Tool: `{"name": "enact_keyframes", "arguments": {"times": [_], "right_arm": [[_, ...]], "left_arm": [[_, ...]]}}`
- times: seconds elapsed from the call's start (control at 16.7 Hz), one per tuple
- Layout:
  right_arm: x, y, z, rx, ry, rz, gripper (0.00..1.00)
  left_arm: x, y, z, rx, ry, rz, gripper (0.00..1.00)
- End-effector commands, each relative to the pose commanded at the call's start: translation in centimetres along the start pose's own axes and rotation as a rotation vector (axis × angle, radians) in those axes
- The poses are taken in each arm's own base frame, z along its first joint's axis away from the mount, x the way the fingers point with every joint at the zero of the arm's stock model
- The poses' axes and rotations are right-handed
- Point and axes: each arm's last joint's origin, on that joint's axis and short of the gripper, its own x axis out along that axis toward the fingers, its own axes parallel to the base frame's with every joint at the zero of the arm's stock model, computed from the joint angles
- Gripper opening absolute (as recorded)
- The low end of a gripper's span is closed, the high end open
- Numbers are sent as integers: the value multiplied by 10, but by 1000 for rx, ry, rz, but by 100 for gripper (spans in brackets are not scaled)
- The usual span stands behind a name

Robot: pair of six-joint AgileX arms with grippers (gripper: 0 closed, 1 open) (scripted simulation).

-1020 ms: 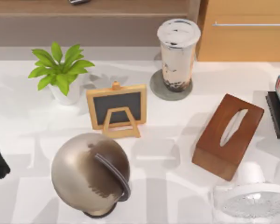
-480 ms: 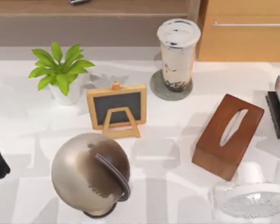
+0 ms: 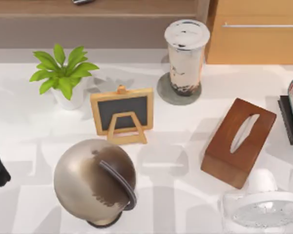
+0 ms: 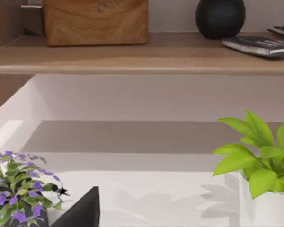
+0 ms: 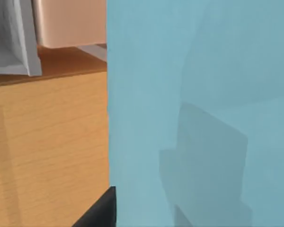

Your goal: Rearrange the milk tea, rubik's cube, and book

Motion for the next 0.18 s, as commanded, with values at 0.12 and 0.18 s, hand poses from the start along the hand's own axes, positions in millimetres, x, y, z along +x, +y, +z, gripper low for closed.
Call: {"name": "enact_keyframes", "arguments": {"times": [0.12, 0.18], "right_arm": [[0, 0, 0, 0, 0, 0, 100], [0, 0, 0, 0, 0, 0, 100]], "left_arm": [[0, 0, 0, 0, 0, 0, 100], [0, 0, 0, 0, 0, 0, 100]]}}
